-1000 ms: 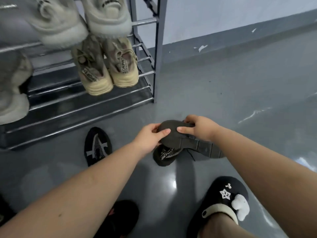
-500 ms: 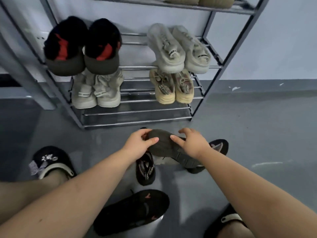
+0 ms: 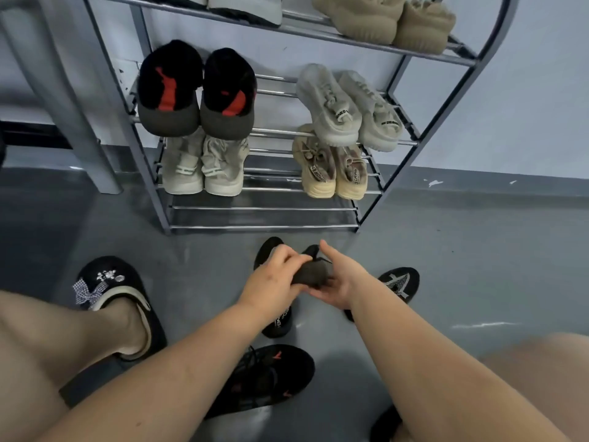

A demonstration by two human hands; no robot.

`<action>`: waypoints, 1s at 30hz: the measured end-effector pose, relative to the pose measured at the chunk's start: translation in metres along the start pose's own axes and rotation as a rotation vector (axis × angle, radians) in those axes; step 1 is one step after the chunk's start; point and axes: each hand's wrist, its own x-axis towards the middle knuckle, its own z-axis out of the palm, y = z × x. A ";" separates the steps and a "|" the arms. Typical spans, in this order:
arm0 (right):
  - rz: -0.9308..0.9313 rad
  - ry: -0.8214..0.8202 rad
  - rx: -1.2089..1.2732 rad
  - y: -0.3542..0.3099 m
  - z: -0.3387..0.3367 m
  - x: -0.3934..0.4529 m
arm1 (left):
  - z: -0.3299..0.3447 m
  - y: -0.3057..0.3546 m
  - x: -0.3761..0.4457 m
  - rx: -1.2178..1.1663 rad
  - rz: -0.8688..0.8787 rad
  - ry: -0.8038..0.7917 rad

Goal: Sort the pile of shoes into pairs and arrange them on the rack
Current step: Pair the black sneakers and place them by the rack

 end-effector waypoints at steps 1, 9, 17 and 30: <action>-0.005 0.017 0.002 0.004 -0.003 0.003 | 0.004 0.001 -0.003 0.016 0.049 -0.005; -0.074 -0.036 0.015 0.025 -0.014 0.020 | 0.002 -0.010 -0.008 0.040 0.041 -0.037; -0.150 -0.145 -0.015 0.030 -0.036 0.023 | 0.003 -0.004 0.006 -1.110 -0.918 -0.284; -0.098 -0.130 -0.290 0.047 -0.037 0.037 | 0.006 -0.040 -0.016 -1.225 -0.988 -0.354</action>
